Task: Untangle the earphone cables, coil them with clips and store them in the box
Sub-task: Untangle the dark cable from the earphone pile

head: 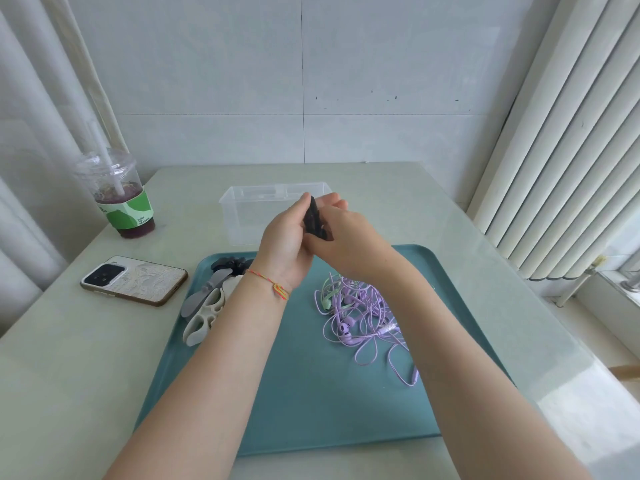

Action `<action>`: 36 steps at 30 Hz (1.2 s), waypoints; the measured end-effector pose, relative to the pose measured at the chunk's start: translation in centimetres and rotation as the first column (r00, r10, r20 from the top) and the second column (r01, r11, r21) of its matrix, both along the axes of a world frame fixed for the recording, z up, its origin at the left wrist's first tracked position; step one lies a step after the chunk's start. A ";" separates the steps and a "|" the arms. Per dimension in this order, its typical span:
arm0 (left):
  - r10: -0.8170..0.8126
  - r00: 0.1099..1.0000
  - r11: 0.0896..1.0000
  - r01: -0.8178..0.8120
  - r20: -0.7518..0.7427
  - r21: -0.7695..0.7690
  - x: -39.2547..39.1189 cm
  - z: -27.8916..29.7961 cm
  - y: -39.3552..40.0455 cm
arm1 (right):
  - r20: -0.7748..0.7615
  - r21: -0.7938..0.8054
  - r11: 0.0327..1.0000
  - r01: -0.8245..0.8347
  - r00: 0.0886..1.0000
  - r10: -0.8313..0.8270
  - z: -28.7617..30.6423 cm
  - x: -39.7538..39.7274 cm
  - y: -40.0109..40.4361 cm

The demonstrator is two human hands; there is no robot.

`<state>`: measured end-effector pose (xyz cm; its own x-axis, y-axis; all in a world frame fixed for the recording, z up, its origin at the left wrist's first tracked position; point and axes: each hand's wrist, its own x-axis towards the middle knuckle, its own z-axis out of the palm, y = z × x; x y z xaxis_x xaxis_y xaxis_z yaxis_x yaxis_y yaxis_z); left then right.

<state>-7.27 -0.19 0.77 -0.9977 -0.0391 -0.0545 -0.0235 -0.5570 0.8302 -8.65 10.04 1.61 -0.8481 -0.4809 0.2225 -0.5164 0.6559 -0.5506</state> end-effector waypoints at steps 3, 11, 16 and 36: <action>-0.043 0.999 0.992 0.039 -0.027 -0.120 0.0 0.0 -0.1 | 0.045 -0.065 0.998 0.013 0.999 -0.010 0.2 -0.2 0.6; -0.094 0.983 0.937 0.034 -0.156 -0.349 -0.3 -0.2 -1.3 | 0.066 -0.141 0.989 0.036 0.997 -0.027 0.4 0.0 0.2; -0.001 0.997 0.968 -0.019 -0.080 -0.250 -0.3 -0.3 -0.4 | 0.001 -0.121 0.984 0.131 0.991 -0.131 -0.3 0.4 -1.0; 0.261 0.952 0.758 -0.306 -0.162 -0.576 -0.8 -1.2 -0.2 | 0.111 -0.153 0.957 0.247 0.966 -0.232 -0.5 -0.8 -0.1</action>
